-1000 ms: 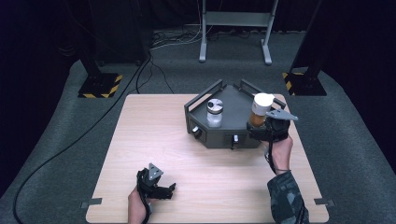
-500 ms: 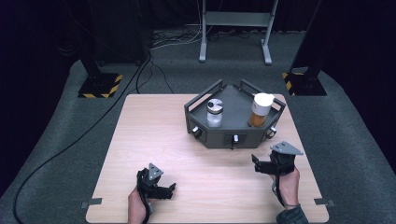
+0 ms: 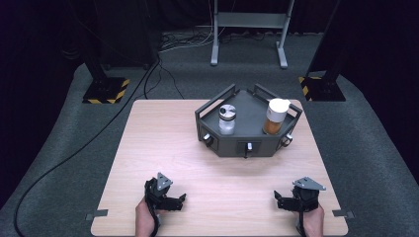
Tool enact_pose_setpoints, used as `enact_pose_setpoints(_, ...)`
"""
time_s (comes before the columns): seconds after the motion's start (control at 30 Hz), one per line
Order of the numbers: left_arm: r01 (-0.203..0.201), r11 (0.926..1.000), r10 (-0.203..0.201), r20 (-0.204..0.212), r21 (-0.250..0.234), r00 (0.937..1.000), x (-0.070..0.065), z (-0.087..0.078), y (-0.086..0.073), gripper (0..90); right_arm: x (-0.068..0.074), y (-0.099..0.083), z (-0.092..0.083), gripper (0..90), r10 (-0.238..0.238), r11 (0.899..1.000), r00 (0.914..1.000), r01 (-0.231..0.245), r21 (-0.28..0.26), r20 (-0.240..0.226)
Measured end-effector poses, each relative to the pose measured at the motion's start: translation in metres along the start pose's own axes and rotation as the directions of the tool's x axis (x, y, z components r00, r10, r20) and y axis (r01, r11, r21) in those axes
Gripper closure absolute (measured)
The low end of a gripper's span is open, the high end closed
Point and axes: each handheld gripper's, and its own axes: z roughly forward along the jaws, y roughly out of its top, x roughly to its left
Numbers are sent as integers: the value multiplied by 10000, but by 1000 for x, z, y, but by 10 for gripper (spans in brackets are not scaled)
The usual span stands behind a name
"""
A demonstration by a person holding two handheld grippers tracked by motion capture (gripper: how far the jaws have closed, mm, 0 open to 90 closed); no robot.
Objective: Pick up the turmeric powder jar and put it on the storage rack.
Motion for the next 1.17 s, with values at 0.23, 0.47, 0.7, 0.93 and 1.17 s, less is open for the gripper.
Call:
enact_pose_setpoints(0.23,30,10000,-30,34,21,10000,1,0,0,10,3,-3,0,0,-55,10000,9999,56,-51,129)
enact_pose_setpoints(0.47,-7,10000,7,-1,1,10000,0,0,0,9,2,-3,-1,0,173,9998,9997,-173,-42,163)
enact_pose_setpoints(0.7,-26,10000,26,-14,-2,10000,0,0,0,10,0,1,1,0,355,9992,9993,-358,171,140)
enact_pose_setpoints(0.93,-55,10000,55,-35,-14,10000,-1,0,0,10,3,-1,0,0,288,9995,9993,-291,116,256)
enact_pose_setpoints(1.17,-58,10000,57,-57,-24,10000,-2,0,-1,9,4,1,1,0,208,9996,9994,-213,188,292)
